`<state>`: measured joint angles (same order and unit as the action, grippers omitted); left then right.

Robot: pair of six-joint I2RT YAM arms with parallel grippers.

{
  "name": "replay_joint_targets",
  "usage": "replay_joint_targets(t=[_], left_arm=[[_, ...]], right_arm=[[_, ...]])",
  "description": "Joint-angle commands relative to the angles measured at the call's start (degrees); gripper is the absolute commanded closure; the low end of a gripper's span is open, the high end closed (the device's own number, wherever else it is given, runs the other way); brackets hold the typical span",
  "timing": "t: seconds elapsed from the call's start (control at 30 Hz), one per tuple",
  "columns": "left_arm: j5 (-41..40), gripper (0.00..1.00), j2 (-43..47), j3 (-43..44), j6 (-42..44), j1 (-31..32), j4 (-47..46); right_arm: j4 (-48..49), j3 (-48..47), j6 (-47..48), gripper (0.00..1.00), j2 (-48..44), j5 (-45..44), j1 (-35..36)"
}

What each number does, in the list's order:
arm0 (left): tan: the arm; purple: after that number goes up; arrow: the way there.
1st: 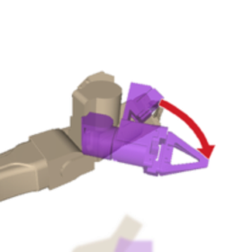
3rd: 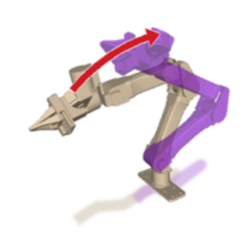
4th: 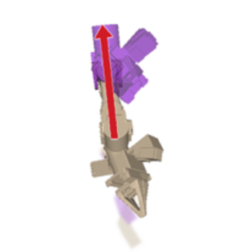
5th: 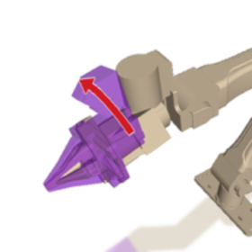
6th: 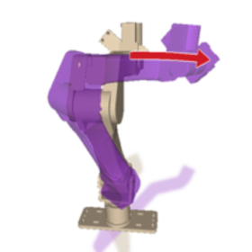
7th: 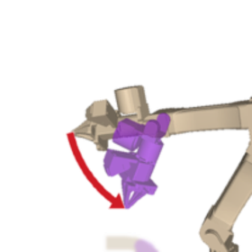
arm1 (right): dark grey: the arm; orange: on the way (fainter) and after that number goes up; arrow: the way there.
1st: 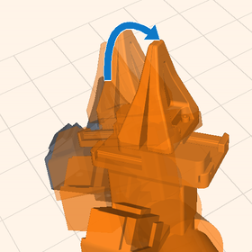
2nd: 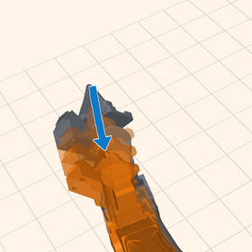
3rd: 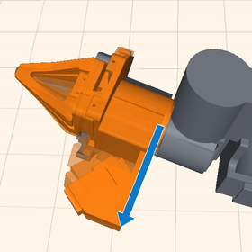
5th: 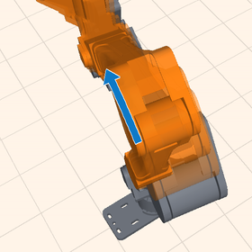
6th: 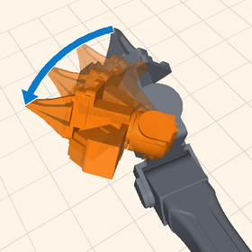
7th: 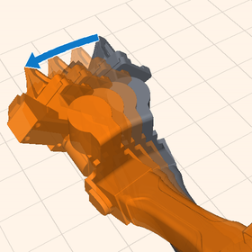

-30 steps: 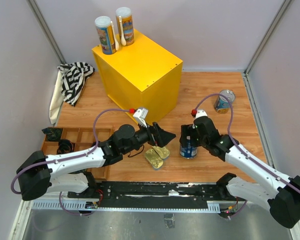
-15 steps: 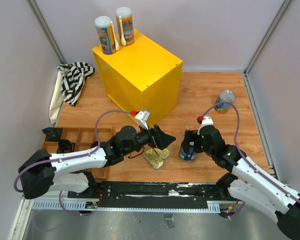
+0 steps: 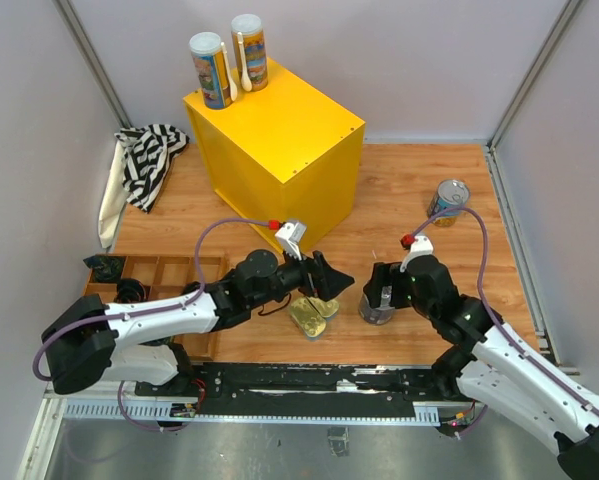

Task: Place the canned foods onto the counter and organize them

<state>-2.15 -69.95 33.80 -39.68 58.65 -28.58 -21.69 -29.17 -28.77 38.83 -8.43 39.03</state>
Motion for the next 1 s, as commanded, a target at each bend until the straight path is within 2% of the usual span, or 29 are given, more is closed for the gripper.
replay_joint_targets(t=[0.0,0.23,0.4,0.6,0.97], left_arm=[[1.52,0.01,-0.95,3.04,2.7,0.3,0.64],[4.51,0.01,0.14,3.29,8.44,0.35,3.57],[8.51,0.01,-0.37,3.72,16.53,1.51,3.79],[9.99,0.01,-6.68,8.84,25.55,6.25,5.78],[9.8,0.01,-15.8,12.47,35.73,8.75,2.66]], right_arm=[[-3.09,-1.37,-0.72,0.01,-2.96,-3.32,0.7],[-7.18,-4.44,-3.05,0.0,-7.07,-8.94,0.66],[-10.47,-5.98,-7.17,0.0,-10.62,-16.08,0.7],[-17.1,-9.11,-11.56,0.0,-13.78,-27.18,0.7],[-21.49,-11.68,-12.3,0.0,-17.26,-31.68,0.7]])
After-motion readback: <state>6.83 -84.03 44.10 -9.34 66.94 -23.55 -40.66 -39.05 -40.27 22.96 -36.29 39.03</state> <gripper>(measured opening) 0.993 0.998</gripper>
